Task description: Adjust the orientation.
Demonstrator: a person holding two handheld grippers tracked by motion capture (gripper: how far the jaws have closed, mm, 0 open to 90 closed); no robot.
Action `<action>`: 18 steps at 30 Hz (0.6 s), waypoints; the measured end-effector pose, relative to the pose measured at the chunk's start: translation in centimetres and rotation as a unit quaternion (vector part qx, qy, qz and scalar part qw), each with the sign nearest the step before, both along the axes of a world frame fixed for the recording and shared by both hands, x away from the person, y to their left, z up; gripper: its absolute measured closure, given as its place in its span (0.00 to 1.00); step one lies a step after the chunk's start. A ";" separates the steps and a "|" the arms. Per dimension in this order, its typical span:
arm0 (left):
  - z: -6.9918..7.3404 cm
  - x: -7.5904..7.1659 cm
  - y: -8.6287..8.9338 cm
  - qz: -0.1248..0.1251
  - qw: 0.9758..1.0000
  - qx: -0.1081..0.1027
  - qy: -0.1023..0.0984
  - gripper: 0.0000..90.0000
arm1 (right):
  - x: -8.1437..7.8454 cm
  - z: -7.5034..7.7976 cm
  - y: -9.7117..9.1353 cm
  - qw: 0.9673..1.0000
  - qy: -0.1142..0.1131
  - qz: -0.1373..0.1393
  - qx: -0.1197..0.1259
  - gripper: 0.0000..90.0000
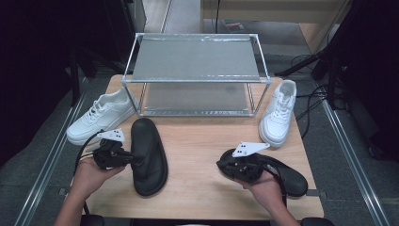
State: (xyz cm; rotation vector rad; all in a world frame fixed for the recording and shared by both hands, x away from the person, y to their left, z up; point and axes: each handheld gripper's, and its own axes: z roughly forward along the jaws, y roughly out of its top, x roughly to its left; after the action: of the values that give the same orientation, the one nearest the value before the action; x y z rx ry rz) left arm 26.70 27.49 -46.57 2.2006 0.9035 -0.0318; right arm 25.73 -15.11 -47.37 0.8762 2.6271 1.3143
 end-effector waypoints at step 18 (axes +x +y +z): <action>-3.2 -0.7 3.7 0.053 0.998 -0.001 0.036 1.00 | 0.6 0.3 1.5 0.999 -0.021 0.036 -0.001 0.99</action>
State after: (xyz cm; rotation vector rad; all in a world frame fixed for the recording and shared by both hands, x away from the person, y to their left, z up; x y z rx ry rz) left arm 26.04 31.15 -49.75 2.1575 1.0599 -0.0624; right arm 26.31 -13.65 -47.02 0.7508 2.6507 1.3315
